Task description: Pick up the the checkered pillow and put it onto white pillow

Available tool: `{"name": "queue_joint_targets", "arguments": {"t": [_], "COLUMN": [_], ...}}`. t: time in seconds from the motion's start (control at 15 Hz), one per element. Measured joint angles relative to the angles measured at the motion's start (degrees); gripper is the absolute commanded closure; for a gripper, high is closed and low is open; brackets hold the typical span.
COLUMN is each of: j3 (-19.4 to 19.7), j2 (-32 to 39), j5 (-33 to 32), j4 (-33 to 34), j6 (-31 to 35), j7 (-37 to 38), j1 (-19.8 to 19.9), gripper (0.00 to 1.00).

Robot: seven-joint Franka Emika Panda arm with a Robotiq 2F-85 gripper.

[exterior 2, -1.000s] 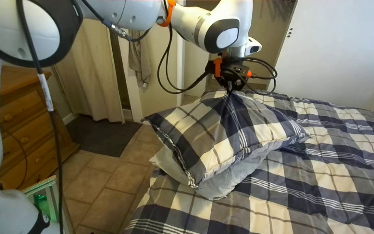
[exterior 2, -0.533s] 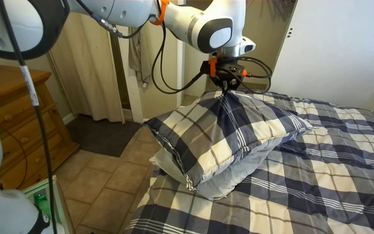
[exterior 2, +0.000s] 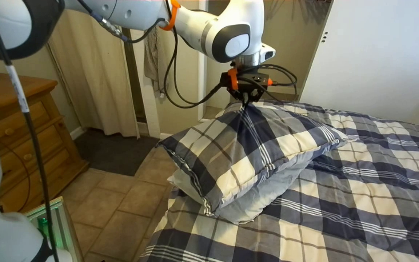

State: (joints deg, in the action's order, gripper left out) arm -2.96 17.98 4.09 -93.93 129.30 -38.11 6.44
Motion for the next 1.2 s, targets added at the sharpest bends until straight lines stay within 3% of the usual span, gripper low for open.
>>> {"name": "queue_joint_targets", "arguments": {"t": [0.2, 0.27, 0.47, 0.93, 1.0, 1.2], "j3": [0.0, 0.0, 0.0, 1.6, 1.9, 2.8], "j2": [-1.1, -1.6, -2.7, -4.0, -4.0, -4.1], "j5": [-0.1, -0.1, 0.0, 0.4, 0.4, 0.6], "j4": [-2.3, -3.0, -3.8, -3.3, -3.3, -3.3], "j6": [1.0, 1.3, 1.4, 1.5, 1.5, 0.2], "j7": [-3.3, -4.1, -4.7, -2.1, -1.1, 4.3], "j1": [0.0, 0.0, -0.1, 0.6, 0.8, 0.9], "gripper": [0.98, 0.68, 0.55, 0.05, 0.01, 0.00]}}
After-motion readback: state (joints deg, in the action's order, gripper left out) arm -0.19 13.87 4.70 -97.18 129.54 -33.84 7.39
